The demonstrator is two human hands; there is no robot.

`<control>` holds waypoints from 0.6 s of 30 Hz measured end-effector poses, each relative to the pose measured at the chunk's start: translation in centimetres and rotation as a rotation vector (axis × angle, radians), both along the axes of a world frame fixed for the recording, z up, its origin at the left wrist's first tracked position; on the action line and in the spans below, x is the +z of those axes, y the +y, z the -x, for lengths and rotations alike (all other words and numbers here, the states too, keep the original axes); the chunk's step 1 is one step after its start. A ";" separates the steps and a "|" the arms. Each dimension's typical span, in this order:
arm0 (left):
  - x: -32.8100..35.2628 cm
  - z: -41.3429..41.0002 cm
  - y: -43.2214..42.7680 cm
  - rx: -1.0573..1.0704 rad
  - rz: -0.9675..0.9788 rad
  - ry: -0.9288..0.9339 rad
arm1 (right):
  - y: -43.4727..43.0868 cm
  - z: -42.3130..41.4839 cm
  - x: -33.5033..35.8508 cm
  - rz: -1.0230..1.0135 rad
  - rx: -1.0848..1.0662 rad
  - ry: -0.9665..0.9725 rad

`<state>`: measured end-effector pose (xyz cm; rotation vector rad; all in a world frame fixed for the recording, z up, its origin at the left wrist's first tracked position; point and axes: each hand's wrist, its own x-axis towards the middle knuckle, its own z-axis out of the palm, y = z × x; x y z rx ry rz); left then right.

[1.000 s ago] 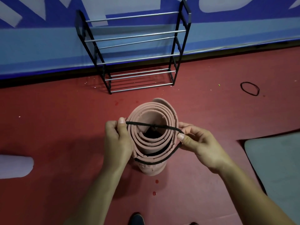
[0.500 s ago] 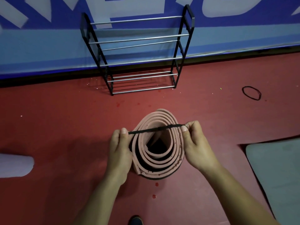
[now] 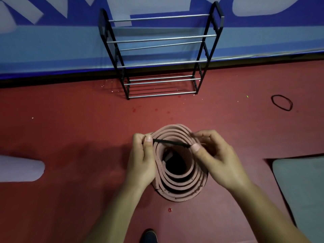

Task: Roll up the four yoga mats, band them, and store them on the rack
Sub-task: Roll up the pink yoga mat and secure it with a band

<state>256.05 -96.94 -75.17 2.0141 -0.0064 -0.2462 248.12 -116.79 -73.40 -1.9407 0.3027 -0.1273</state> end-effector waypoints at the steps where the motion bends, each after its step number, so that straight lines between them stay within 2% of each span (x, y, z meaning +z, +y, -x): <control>1: 0.1 -0.1 -0.1 -0.009 -0.017 -0.014 | -0.1 0.0 0.0 0.026 0.024 -0.015; 6: 0.3 -0.3 -0.4 -0.016 -0.063 -0.062 | -0.5 -0.6 0.1 0.248 0.023 -0.057; 9: 0.2 0.0 -0.5 0.041 -0.073 -0.079 | 0.0 -0.9 0.1 0.333 -0.134 0.041; 12: -0.1 0.2 -0.3 0.104 -0.069 -0.060 | 0.2 -1.1 -0.1 0.313 -0.249 0.100; 18: -1.0 0.3 -0.1 0.299 0.021 0.145 | 0.6 -2.2 -1.3 0.189 -0.311 0.201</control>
